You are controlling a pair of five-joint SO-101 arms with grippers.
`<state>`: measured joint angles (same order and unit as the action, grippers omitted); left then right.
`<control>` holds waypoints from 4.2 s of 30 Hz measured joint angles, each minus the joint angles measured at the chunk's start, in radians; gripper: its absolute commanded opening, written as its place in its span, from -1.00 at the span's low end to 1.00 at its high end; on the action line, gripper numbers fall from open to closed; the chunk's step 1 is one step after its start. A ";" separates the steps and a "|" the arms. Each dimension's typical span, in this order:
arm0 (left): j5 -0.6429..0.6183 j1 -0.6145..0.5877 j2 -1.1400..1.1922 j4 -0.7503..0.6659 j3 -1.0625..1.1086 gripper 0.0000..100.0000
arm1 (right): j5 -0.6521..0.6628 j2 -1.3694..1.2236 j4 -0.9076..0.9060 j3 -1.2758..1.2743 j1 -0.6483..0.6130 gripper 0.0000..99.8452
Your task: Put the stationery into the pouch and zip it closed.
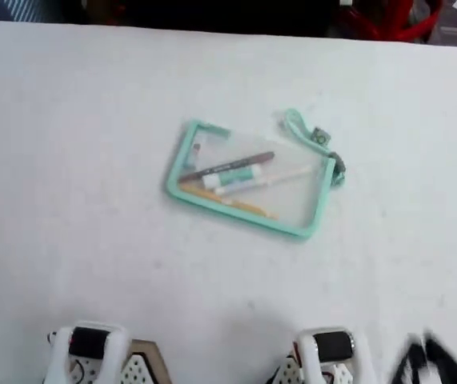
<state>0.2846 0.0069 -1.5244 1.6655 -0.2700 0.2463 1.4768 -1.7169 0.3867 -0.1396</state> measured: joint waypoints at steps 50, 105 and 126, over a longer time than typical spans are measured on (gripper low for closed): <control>0.000 -0.052 -0.284 -0.888 1.966 -0.91 | 0.002 0.315 1.092 -2.068 -0.005 -0.93; 0.000 -0.195 -0.290 -0.391 1.966 -0.91 | 0.002 0.315 0.454 -2.068 0.147 -0.94; 0.000 -0.195 -0.290 -0.391 1.966 -0.91 | 0.002 0.315 0.454 -2.068 0.147 -0.94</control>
<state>0.2846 -0.1880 -1.8144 1.2743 1.6955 0.2478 1.7914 -1.2628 -1.6817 0.0077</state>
